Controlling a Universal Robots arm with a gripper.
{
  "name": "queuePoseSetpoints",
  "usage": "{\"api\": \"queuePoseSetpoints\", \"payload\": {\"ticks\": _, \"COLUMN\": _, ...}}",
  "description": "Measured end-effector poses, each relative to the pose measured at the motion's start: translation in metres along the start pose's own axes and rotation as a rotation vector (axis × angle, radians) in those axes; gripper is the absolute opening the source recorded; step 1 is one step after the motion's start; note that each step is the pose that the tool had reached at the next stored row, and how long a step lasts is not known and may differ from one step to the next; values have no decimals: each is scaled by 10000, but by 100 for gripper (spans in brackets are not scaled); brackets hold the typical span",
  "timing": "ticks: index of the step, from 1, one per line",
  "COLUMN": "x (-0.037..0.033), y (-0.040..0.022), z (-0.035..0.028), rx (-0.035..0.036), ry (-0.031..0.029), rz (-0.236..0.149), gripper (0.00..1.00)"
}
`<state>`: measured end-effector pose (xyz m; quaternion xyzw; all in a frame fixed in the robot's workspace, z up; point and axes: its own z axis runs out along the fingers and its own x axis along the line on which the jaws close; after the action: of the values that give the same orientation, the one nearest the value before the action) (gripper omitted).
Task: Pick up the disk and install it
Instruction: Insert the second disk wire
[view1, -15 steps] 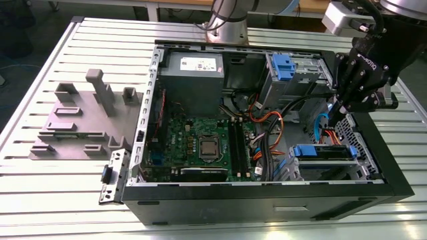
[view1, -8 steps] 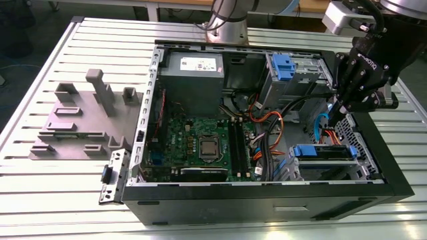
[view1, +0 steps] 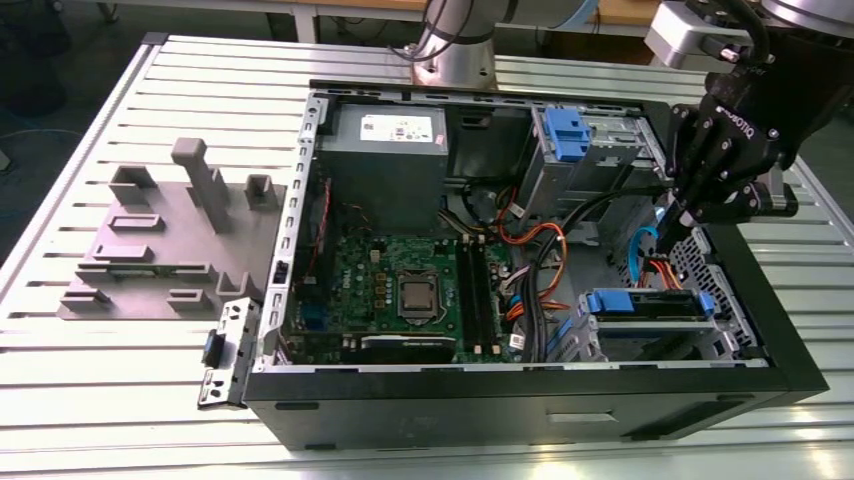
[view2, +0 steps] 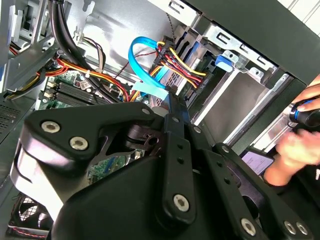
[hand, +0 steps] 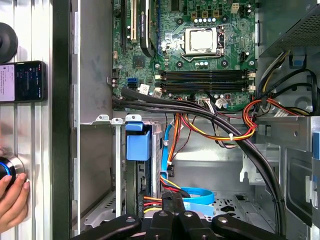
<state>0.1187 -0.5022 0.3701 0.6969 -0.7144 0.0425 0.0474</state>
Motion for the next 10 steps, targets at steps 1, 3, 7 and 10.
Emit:
{"api": "queuePoseSetpoints", "payload": {"ticks": 1, "x": 0, "y": 0, "z": 0, "rx": 0, "ry": 0, "rz": 0, "gripper": 11}}
{"api": "queuePoseSetpoints", "payload": {"ticks": 3, "x": 0, "y": 0, "z": 0, "rx": 0, "ry": 0, "rz": 0, "gripper": 11}}
{"api": "queuePoseSetpoints", "payload": {"ticks": 7, "x": 0, "y": 0, "z": -1, "rx": 0, "ry": 0, "rz": 0, "gripper": 11}}
{"api": "queuePoseSetpoints", "payload": {"ticks": 10, "x": 0, "y": 0, "z": -2, "rx": 0, "ry": 13, "rz": 0, "gripper": 17}}
